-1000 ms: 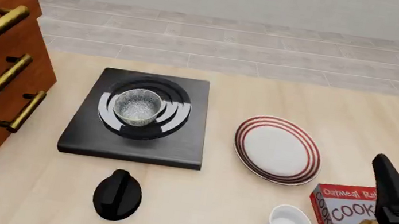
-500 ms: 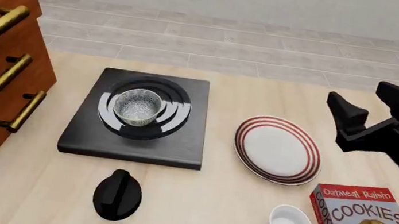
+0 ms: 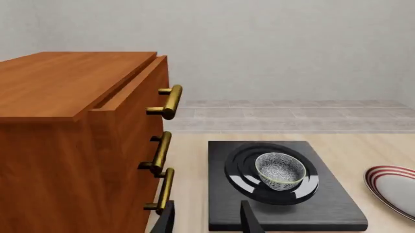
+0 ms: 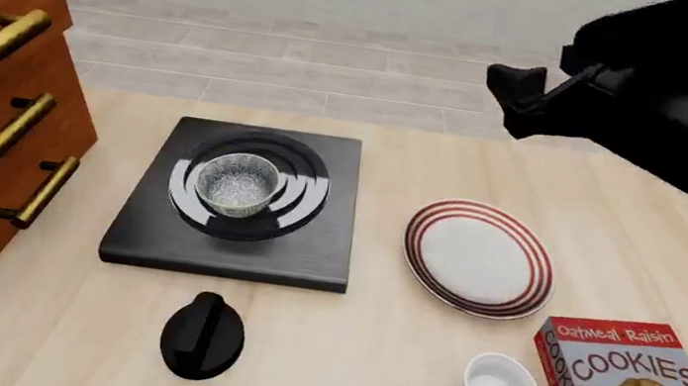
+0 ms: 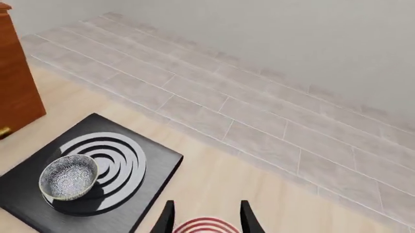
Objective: Pick the akita bowl on the stove and place it on the plate.
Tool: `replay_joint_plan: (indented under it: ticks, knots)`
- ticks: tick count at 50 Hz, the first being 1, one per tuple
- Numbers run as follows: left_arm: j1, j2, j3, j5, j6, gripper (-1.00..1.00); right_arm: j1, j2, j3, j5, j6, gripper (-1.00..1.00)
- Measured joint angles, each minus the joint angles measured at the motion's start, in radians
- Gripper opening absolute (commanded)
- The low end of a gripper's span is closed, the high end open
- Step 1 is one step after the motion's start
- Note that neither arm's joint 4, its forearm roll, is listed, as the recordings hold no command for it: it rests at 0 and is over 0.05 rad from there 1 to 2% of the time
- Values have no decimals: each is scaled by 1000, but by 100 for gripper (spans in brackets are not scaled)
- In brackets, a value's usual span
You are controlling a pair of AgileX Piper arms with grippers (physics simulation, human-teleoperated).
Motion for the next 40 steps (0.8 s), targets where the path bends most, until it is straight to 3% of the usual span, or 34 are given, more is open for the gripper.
replay_joint_plan:
  ticks: [24, 40]
  knots:
    - [0, 0, 0, 0, 0, 100, 118, 296, -450, 288, 77, 100]
    - [0, 0, 0, 0, 0, 100, 164, 442, -650, 419, 107, 100]
